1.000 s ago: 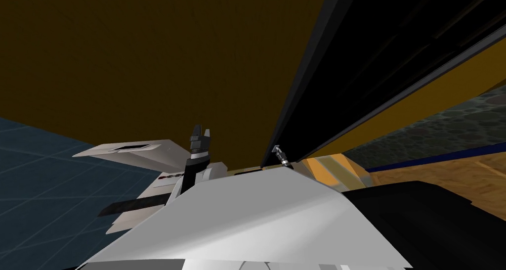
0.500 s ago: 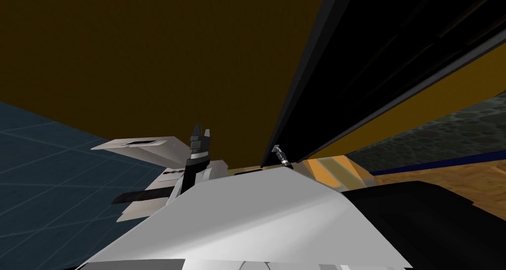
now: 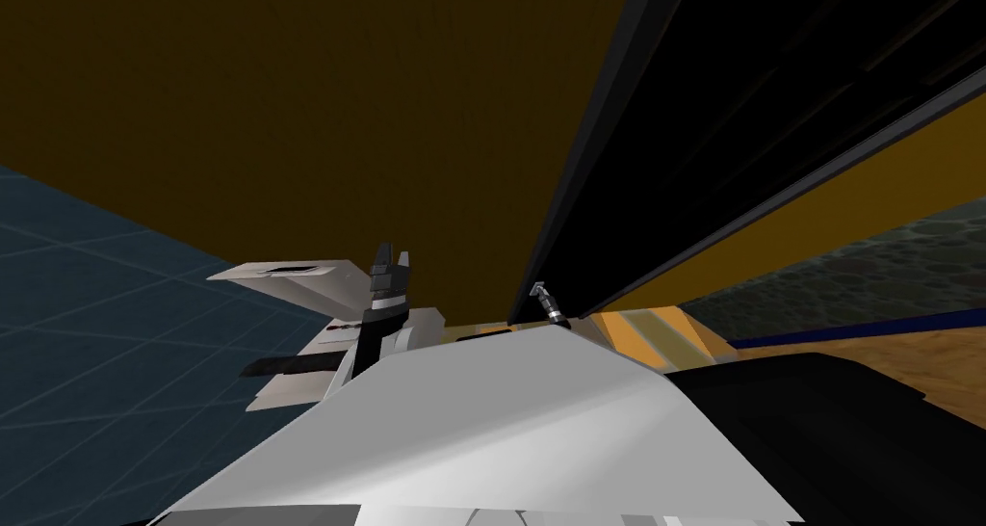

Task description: Pull the door open

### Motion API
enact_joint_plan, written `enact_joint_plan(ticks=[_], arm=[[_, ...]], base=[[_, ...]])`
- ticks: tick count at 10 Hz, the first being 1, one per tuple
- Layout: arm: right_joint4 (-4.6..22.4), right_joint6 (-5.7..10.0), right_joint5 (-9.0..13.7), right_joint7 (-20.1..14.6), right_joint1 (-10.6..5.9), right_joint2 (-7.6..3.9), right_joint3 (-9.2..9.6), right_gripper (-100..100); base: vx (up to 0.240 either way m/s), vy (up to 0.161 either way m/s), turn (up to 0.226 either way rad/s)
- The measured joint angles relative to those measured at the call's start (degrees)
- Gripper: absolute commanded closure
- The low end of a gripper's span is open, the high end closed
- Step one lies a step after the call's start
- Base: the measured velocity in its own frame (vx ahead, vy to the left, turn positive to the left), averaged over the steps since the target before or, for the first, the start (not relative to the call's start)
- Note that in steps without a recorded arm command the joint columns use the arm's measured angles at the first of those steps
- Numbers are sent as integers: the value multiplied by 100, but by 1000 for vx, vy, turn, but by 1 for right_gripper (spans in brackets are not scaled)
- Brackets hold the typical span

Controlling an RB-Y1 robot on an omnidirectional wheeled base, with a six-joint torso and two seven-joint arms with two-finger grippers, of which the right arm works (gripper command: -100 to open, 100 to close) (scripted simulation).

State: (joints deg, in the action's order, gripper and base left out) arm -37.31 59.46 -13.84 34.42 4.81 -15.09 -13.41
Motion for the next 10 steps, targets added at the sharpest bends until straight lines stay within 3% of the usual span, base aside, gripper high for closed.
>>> enact_joint_plan(ticks=[10], arm=[[-34, -117, 565, -1402, -46, -40, 252, 100]], base=[[-42, -20, 58]])
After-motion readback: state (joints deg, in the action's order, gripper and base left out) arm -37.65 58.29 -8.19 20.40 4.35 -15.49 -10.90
